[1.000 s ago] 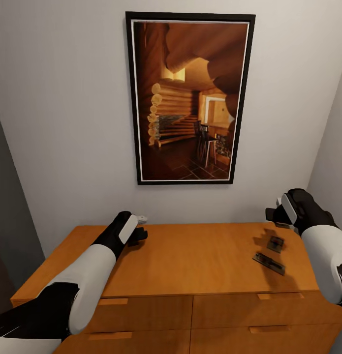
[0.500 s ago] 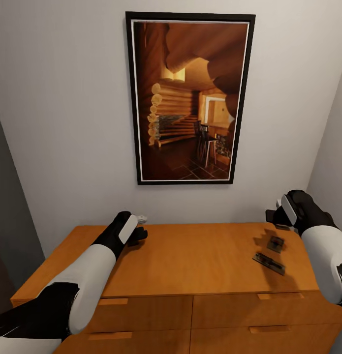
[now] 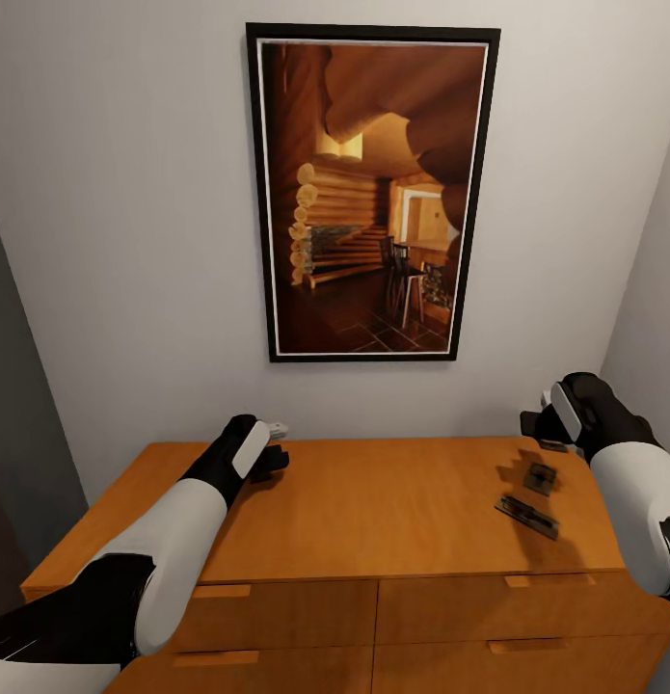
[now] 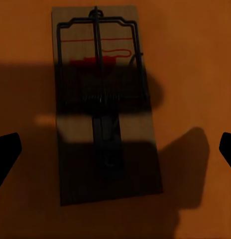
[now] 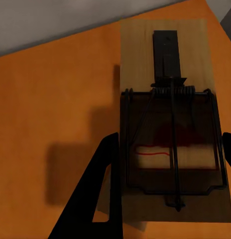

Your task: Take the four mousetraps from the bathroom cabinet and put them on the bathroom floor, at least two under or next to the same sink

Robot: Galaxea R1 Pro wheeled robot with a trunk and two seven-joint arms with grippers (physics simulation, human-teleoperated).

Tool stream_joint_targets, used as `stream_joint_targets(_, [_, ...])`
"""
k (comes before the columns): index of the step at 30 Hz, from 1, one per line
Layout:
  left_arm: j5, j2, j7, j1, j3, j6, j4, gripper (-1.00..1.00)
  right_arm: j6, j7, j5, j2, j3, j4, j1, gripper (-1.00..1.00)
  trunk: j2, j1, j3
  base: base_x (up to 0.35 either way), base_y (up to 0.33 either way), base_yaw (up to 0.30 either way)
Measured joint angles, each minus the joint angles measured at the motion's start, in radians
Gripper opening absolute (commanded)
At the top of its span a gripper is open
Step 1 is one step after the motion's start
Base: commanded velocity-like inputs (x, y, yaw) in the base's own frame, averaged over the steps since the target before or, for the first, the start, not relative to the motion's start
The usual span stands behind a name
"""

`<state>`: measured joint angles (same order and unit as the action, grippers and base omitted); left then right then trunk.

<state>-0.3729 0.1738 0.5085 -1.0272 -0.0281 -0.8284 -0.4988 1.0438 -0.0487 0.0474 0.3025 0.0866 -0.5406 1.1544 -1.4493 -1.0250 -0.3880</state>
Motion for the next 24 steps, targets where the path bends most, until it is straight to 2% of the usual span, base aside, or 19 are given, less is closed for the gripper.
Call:
stream_joint_targets(15, [0.001, 0.000, -0.001, -0.001, -0.013, 0.001, 0.002, 1.00, 0.000, 0.000, 0.000, 0.000, 0.000, 0.000, 0.000, -1.00, 0.000, 0.000, 0.000, 0.000, 0.000, 0.000])
stream_joint_targets(16, [0.002, 0.000, -0.002, -0.001, -0.013, 0.001, 0.002, -1.00, 0.000, 0.000, 0.000, 0.000, 0.000, 0.000, 0.000, -1.00, 0.000, 0.000, 0.000, 0.000, 0.000, 0.000])
stream_joint_targets(18, [0.024, 0.000, 0.001, -0.001, -0.013, -0.004, 0.007, -1.00, 0.000, 0.000, 0.000, 0.000, 0.000, 0.000, 0.000, -1.00, 0.000, 0.000, 0.000, 0.000, 0.000, 0.000])
stream_joint_targets(20, [0.030, 0.000, 0.002, -0.001, -0.013, -0.006, 0.007, -1.00, 0.000, 0.000, 0.000, 0.000, 0.000, 0.000, 0.000, -1.00, 0.000, 0.000, 0.000, 0.000, 0.000, 0.000])
stream_joint_targets(22, [-0.006, 0.000, 0.001, -0.001, -0.017, 0.003, 0.000, -1.00, 0.000, 0.000, 0.000, 0.000, 0.000, 0.000, 0.000, -1.00, 0.000, 0.000, 0.000, 0.000, 0.000, 0.000])
stream_joint_targets(24, [-0.007, 0.000, 0.001, -0.001, -0.018, 0.003, 0.000, -1.00, 0.000, 0.000, 0.000, 0.000, 0.000, 0.000, 0.000, -1.00, 0.000, 0.000, 0.000, 0.000, 0.000, 0.000])
